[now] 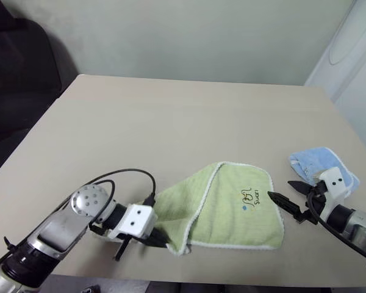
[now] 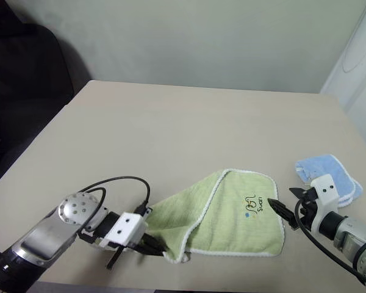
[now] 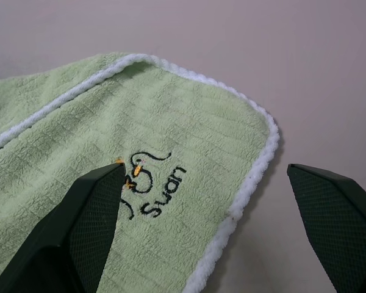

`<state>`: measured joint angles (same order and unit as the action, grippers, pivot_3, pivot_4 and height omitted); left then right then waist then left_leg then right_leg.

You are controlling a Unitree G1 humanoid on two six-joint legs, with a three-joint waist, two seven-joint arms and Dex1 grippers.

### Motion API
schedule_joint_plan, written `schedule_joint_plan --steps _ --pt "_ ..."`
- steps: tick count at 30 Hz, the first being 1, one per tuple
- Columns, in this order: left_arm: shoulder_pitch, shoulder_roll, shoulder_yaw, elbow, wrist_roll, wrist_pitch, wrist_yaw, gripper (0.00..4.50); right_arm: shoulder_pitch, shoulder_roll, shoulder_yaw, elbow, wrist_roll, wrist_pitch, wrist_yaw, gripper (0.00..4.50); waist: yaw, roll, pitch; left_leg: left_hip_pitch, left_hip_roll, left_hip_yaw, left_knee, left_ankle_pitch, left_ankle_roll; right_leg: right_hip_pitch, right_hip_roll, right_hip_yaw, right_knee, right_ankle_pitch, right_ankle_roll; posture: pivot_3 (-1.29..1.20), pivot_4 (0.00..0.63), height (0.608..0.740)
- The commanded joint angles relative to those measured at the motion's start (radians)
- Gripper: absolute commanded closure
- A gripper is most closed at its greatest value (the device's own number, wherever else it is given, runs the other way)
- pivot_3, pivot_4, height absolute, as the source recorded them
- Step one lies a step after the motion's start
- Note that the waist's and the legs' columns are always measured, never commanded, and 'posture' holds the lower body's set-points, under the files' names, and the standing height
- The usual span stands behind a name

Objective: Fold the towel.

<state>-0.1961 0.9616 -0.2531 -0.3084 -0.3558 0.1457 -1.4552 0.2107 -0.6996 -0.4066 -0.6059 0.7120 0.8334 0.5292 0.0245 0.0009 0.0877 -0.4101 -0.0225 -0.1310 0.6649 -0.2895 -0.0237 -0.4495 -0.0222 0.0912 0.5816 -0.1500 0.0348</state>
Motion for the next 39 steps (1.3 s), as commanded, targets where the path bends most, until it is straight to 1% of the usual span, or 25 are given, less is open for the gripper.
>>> schedule_joint_plan --steps 1,4,8,12,16,18,20,21,26,29,33,38,39 --pt "-0.038 -0.009 0.125 -0.029 -0.17 0.158 0.042 4.47 -0.017 -0.011 -0.011 -0.022 0.006 -0.009 0.003 0.0 0.0 -0.001 0.0 0.0 0.0 0.0 0.0 0.0 0.0 0.0 0.0 0.0 0.0 0.0 0.0 0.0 0.15 0.74" --pt "-0.045 -0.015 0.206 -0.034 -0.285 0.274 0.083 4.47 -0.047 -0.021 0.009 -0.008 0.0 -0.014 0.015 0.0 -0.002 -0.001 0.0 0.001 0.0 0.0 0.0 0.0 0.0 0.0 0.0 -0.001 0.0 0.0 -0.001 0.0 0.15 0.74" --pt "-0.067 -0.06 0.276 -0.012 -0.36 0.383 0.186 4.47 -0.132 -0.027 0.069 0.042 -0.029 -0.029 0.017 0.0 -0.005 -0.001 0.0 0.002 0.0 0.001 0.0 0.001 -0.001 0.001 0.0 0.0 0.0 0.0 -0.001 0.0 0.15 0.74" --pt "-0.084 -0.126 0.326 0.055 -0.353 0.415 0.303 4.47 -0.274 -0.023 0.176 0.173 -0.108 -0.024 -0.005 0.0 -0.008 -0.003 0.001 0.005 0.0 0.001 0.0 0.004 -0.002 0.002 0.0 0.0 0.002 0.001 -0.002 0.0 0.15 0.74" --pt "-0.069 -0.163 0.353 0.097 -0.328 0.427 0.378 4.47 -0.396 0.012 0.251 0.309 -0.152 -0.012 -0.013 0.0 -0.009 -0.003 0.001 0.008 0.0 0.001 0.0 0.004 -0.002 0.004 0.0 0.0 0.004 0.002 -0.002 0.0 0.15 0.74" --pt "-0.063 -0.178 0.369 0.118 -0.32 0.426 0.408 4.47 -0.435 0.023 0.28 0.361 -0.182 -0.019 -0.015 0.0 -0.009 -0.004 0.001 0.009 0.0 0.001 -0.001 0.005 -0.001 0.004 0.0 -0.001 0.004 0.003 -0.001 0.0 0.15 0.74" --pt "-0.065 -0.201 0.404 0.148 -0.343 0.451 0.449 4.47 -0.471 0.041 0.296 0.425 -0.216 -0.028 -0.031 0.0 -0.006 -0.004 0.002 0.01 0.001 0.0 -0.001 0.008 0.004 0.005 0.0 -0.002 0.004 0.003 -0.001 0.0 0.15 0.74" --pt "-0.066 -0.212 0.425 0.163 -0.355 0.463 0.469 4.47 -0.485 0.048 0.3 0.451 -0.226 -0.03 -0.031 0.0 -0.006 -0.005 0.002 0.01 0.001 0.0 -0.001 0.009 0.004 0.005 0.0 -0.002 0.005 0.003 -0.001 0.0 0.15 0.74" --pt "-0.084 -0.275 0.553 0.241 -0.43 0.523 0.586 4.47 -0.508 0.058 0.322 0.538 -0.277 -0.045 -0.015 0.0 -0.003 -0.006 0.003 0.01 0.001 0.0 -0.001 0.009 0.002 0.006 0.0 -0.003 0.005 0.003 -0.001 0.0 0.15 0.74" --pt "-0.092 -0.296 0.595 0.259 -0.449 0.537 0.63 4.47 -0.504 0.065 0.32 0.548 -0.288 -0.054 -0.005 0.0 -0.003 -0.007 0.004 0.01 0.001 0.0 -0.001 0.009 0.0 0.006 0.0 -0.003 0.006 0.003 -0.001 0.0 0.15 0.74" --pt "-0.097 -0.303 0.605 0.277 -0.429 0.522 0.656 4.47 -0.493 0.071 0.321 0.542 -0.291 -0.063 0.01 0.0 -0.003 -0.008 0.004 0.01 0.001 0.0 -0.001 0.009 -0.001 0.006 0.0 -0.003 0.006 0.003 -0.001 0.0 0.15 0.74" --pt "-0.153 -0.325 0.621 0.344 -0.409 0.501 0.715 4.47 -0.503 0.085 0.346 0.555 -0.318 -0.083 0.013 0.0 -0.003 -0.011 0.006 0.01 0.001 0.0 -0.001 0.01 -0.002 0.006 0.0 -0.003 0.007 0.003 -0.001 0.0 0.15 0.74" --pt "-0.166 -0.327 0.62 0.361 -0.395 0.49 0.728 4.49 -0.503 0.088 0.349 0.554 -0.321 -0.083 0.013 0.18 -0.003 -0.011 0.006 0.011 0.001 0.0 -0.001 0.01 -0.002 0.006 0.0 -0.003 0.007 0.003 -0.001 0.0 0.15 0.74"
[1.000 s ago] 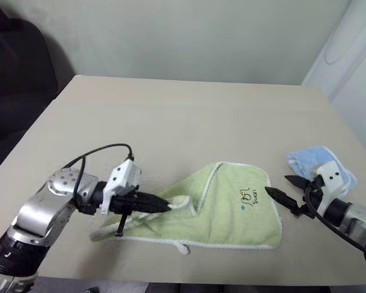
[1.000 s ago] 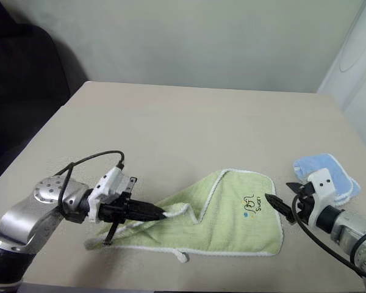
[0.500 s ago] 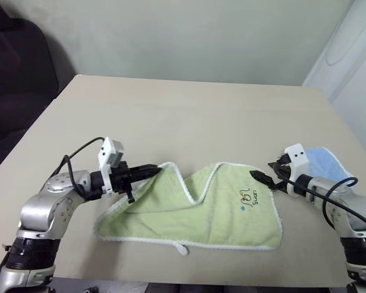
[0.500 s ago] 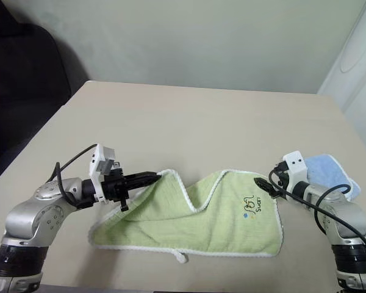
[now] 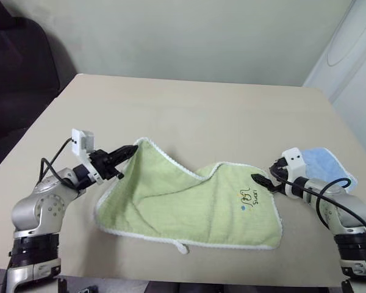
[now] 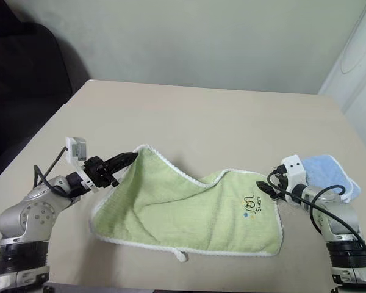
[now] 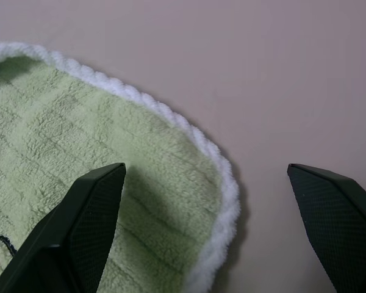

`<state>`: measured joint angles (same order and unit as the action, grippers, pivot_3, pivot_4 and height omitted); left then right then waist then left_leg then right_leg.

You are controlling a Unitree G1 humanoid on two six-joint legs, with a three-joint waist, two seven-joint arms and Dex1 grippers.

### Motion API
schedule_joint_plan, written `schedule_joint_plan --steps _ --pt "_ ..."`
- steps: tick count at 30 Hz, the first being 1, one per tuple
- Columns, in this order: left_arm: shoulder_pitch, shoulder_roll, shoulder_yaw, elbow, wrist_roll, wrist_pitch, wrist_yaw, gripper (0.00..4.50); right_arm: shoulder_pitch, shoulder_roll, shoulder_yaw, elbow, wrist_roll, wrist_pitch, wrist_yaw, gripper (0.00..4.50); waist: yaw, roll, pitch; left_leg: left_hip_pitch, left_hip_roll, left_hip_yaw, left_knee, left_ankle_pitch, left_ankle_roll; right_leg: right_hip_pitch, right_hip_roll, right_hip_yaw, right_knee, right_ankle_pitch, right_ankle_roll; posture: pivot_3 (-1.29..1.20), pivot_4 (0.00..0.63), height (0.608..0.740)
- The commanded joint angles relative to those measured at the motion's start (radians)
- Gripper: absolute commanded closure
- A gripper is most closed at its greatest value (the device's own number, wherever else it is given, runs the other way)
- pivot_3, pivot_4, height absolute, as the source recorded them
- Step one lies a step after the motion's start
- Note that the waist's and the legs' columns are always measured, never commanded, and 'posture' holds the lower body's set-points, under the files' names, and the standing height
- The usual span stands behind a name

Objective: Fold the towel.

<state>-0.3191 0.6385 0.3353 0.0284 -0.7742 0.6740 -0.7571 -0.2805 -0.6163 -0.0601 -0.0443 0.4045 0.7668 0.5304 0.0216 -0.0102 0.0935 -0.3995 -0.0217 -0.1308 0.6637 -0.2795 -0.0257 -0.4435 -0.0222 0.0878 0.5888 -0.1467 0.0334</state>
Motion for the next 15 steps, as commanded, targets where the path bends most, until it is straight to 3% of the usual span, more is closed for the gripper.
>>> schedule_joint_plan --steps 1,4,12,13,15 --pt "-0.054 -0.005 0.031 0.039 0.036 -0.053 0.039 4.5 -0.011 0.007 0.005 -0.01 -0.017 -0.016 0.012 0.39 0.0 -0.001 0.0 0.0 0.0 0.0 0.0 0.0 0.0 0.0 0.0 0.0 0.0 0.0 0.0 0.0 0.15 0.74" --pt "-0.075 -0.009 0.044 0.066 0.042 -0.062 0.054 4.5 -0.006 0.005 0.006 -0.014 -0.027 -0.013 0.016 1.24 0.0 -0.001 0.0 0.001 0.0 0.0 0.0 0.001 0.001 0.0 0.0 0.0 0.001 0.0 0.0 0.0 0.15 0.74" --pt "-0.05 -0.016 0.058 0.048 0.032 -0.063 0.05 4.5 0.016 0.0 -0.011 -0.045 -0.008 0.006 0.035 4.21 0.0 -0.003 0.001 0.001 0.0 0.0 0.0 0.001 0.0 0.0 0.0 -0.001 0.0 0.0 0.0 0.0 0.15 0.74" --pt "-0.047 -0.02 0.059 0.045 0.032 -0.063 0.052 4.5 0.019 -0.001 -0.014 -0.052 -0.004 0.011 0.037 4.48 0.0 -0.004 0.002 0.001 0.0 0.0 0.0 0.001 0.0 0.0 0.0 -0.001 0.0 0.0 0.0 0.0 0.15 0.74" --pt "-0.046 -0.025 0.061 0.042 0.034 -0.063 0.055 4.5 0.02 -0.002 -0.019 -0.061 0.0 0.019 0.041 4.48 0.0 -0.005 0.002 0.001 0.0 -0.001 0.0 0.001 -0.001 0.001 0.0 -0.001 0.001 0.0 0.0 0.0 0.15 0.74"
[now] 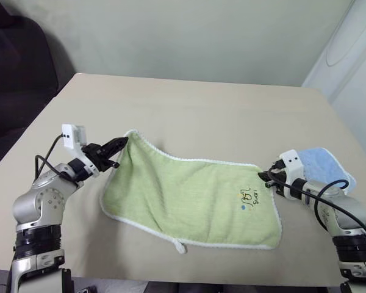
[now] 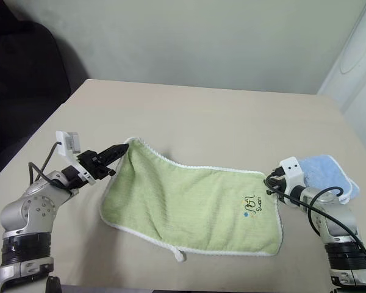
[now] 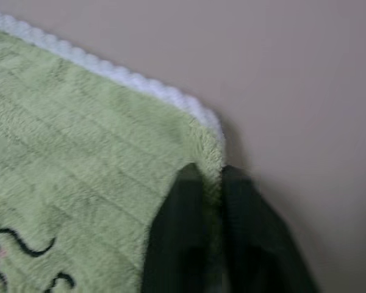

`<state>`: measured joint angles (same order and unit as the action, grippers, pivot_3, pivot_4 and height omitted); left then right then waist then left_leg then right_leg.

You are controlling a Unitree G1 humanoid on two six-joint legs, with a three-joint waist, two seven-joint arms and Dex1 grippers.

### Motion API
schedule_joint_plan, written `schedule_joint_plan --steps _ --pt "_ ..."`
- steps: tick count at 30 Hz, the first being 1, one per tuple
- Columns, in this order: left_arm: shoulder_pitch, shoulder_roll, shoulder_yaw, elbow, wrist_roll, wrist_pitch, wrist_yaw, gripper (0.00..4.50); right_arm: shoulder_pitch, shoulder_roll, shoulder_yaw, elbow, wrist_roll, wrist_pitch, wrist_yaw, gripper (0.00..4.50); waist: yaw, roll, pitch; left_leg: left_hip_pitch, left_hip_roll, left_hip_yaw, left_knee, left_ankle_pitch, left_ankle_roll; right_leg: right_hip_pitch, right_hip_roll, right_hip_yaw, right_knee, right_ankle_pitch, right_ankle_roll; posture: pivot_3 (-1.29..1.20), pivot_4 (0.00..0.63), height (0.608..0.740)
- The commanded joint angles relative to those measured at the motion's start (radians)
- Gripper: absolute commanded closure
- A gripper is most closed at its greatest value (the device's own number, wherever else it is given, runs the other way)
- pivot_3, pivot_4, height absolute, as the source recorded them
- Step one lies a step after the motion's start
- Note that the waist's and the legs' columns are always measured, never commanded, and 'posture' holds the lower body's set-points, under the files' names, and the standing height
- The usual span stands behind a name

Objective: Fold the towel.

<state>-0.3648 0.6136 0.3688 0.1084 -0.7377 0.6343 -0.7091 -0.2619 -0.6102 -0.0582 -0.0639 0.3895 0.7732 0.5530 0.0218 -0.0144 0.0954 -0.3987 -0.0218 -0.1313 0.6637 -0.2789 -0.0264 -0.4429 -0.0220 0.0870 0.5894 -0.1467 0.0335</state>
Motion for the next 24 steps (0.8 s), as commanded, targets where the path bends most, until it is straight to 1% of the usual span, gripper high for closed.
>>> schedule_joint_plan --steps 1,12,19,22,24 --pt "0.0 -0.002 0.03 -0.039 -0.003 -0.024 0.008 4.5 0.004 -0.011 -0.026 -0.051 0.02 0.02 0.022 4.48 0.0 -0.001 0.001 0.0 0.0 0.0 0.0 0.0 0.0 0.0 0.0 0.0 0.0 0.0 0.0 0.0 0.15 0.74" --pt "-0.019 -0.008 0.043 -0.011 0.008 -0.049 0.02 4.5 -0.024 -0.01 -0.109 -0.046 0.039 0.046 0.001 4.48 0.001 -0.004 0.003 0.0 0.0 0.0 0.0 0.001 0.0 0.0 0.0 0.0 0.0 0.0 0.0 0.0 0.15 0.74" --pt "-0.03 -0.011 0.043 -0.004 0.013 -0.061 0.016 4.5 -0.04 -0.01 -0.123 -0.058 0.035 0.031 0.011 4.48 0.002 -0.005 0.003 0.0 0.0 0.0 0.0 0.001 0.0 0.0 0.0 0.0 0.0 0.0 0.0 0.0 0.15 0.74" --pt "-0.06 -0.005 0.053 -0.009 0.005 -0.065 0.018 4.5 -0.065 -0.033 -0.142 -0.088 0.043 0.01 0.03 4.48 0.003 -0.005 0.004 0.0 0.0 0.0 0.0 0.001 0.0 0.0 0.0 0.0 0.0 0.0 0.0 0.0 0.15 0.74" --pt "-0.117 -0.002 0.059 -0.006 -0.011 -0.063 0.023 4.5 -0.121 -0.05 -0.162 -0.075 0.044 0.003 0.03 4.48 0.003 -0.005 0.006 0.0 -0.001 0.0 0.0 0.001 0.0 0.0 0.0 0.0 0.001 0.0 0.0 0.0 0.15 0.74"
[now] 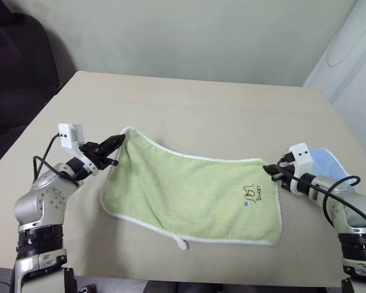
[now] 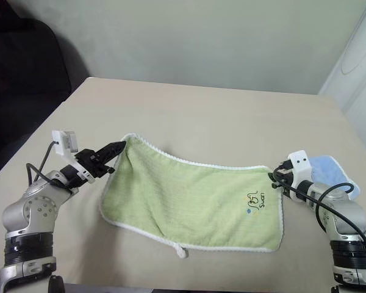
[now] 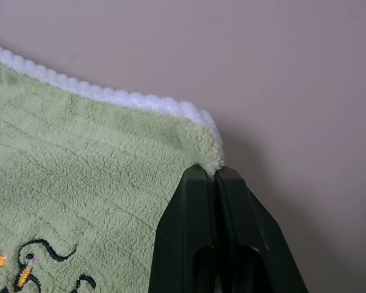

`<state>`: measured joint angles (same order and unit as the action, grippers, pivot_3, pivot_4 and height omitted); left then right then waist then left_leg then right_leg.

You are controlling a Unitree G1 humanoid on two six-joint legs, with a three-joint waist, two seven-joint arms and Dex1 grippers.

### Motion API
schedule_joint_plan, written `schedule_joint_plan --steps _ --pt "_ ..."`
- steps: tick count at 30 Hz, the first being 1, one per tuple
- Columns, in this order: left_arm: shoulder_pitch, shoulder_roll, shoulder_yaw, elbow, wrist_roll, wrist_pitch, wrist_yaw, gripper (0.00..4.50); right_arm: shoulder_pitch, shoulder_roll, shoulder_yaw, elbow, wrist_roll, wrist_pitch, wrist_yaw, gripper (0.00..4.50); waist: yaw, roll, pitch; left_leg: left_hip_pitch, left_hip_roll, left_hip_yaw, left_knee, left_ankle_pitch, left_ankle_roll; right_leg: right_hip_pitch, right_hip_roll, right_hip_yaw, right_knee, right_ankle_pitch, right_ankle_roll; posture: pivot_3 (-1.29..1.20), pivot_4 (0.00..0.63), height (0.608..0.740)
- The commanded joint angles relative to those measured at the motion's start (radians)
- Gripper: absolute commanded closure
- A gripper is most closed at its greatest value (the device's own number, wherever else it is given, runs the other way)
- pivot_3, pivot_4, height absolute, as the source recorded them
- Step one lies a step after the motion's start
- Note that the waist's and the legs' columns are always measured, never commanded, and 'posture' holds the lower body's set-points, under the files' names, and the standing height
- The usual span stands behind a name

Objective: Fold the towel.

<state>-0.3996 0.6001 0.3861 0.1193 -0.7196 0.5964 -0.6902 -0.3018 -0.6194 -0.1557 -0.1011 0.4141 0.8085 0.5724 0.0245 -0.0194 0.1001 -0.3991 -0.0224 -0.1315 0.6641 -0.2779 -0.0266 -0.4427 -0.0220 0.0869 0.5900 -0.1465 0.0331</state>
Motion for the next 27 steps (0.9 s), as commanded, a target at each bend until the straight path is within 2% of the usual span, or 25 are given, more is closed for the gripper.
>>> schedule_joint_plan --steps 1,6,9,13,14,19,23,25,27 --pt "-0.113 0.014 0.04 -0.005 -0.025 -0.035 0.002 4.5 -0.111 -0.053 -0.069 -0.021 0.013 -0.041 0.011 4.48 0.0 0.0 0.003 0.0 0.0 0.0 0.0 0.0 -0.001 0.0 0.0 0.0 0.0 0.0 -0.001 0.0 0.15 0.74" --pt "-0.414 -0.003 0.01 0.261 0.061 -0.162 0.01 4.5 -0.363 -0.115 -0.036 0.241 -0.084 -0.163 -0.003 4.48 0.009 0.001 0.005 -0.001 -0.001 -0.001 0.002 0.002 0.0 0.0 -0.001 0.0 0.0 0.005 -0.001 0.0 0.15 0.74" --pt "-0.614 0.007 -0.004 0.492 0.138 -0.284 0.026 4.5 -0.523 -0.156 -0.049 0.377 -0.114 -0.255 0.01 4.48 0.012 0.002 0.006 -0.001 -0.001 -0.001 0.002 0.007 0.009 0.001 -0.001 0.0 -0.001 0.007 0.004 0.0 0.15 0.74" --pt "-0.675 0.027 -0.013 0.598 0.178 -0.351 -0.045 4.5 -0.558 -0.186 -0.075 0.395 -0.1 -0.297 0.045 4.48 0.011 0.004 0.006 -0.003 0.001 -0.002 -0.004 0.009 0.009 0.0 -0.001 -0.002 -0.011 0.01 0.007 0.0 0.15 0.74" --pt "-0.634 0.038 -0.011 0.563 0.164 -0.331 -0.089 4.5 -0.507 -0.2 -0.109 0.336 -0.065 -0.286 0.074 4.48 0.012 0.003 0.006 -0.002 0.001 -0.002 -0.006 0.014 0.001 0.001 0.0 -0.002 -0.014 0.011 0.007 0.0 0.15 0.74" --pt "-0.341 0.082 0.019 0.278 0.058 -0.157 -0.197 4.5 -0.178 -0.215 -0.267 0.019 0.097 -0.176 0.159 4.48 0.011 0.003 0.006 0.0 0.0 0.0 -0.01 0.013 0.001 0.005 0.0 -0.002 -0.018 0.01 0.008 0.0 0.15 0.74" --pt "0.027 0.121 0.07 -0.048 -0.063 0.018 -0.26 4.5 0.189 -0.194 -0.397 -0.265 0.243 -0.05 0.225 4.48 0.007 0.001 0.007 -0.004 0.0 0.001 -0.003 0.012 0.002 0.003 0.0 -0.002 -0.017 0.009 0.007 0.0 0.15 0.74" --pt "0.157 0.134 0.098 -0.156 -0.114 0.072 -0.262 4.5 0.305 -0.188 -0.438 -0.339 0.296 -0.008 0.233 4.48 0.004 0.0 0.008 -0.001 0.0 0.001 -0.001 -0.003 -0.001 0.006 0.003 -0.002 -0.014 0.003 0.009 0.0 0.15 0.74" --pt "0.245 0.146 0.133 -0.225 -0.15 0.111 -0.252 4.5 0.392 -0.19 -0.449 -0.371 0.307 0.008 0.24 4.48 0.004 0.001 0.011 -0.003 0.0 0.0 0.001 -0.002 -0.001 0.005 0.003 -0.001 -0.014 -0.004 0.014 0.0 0.15 0.74"
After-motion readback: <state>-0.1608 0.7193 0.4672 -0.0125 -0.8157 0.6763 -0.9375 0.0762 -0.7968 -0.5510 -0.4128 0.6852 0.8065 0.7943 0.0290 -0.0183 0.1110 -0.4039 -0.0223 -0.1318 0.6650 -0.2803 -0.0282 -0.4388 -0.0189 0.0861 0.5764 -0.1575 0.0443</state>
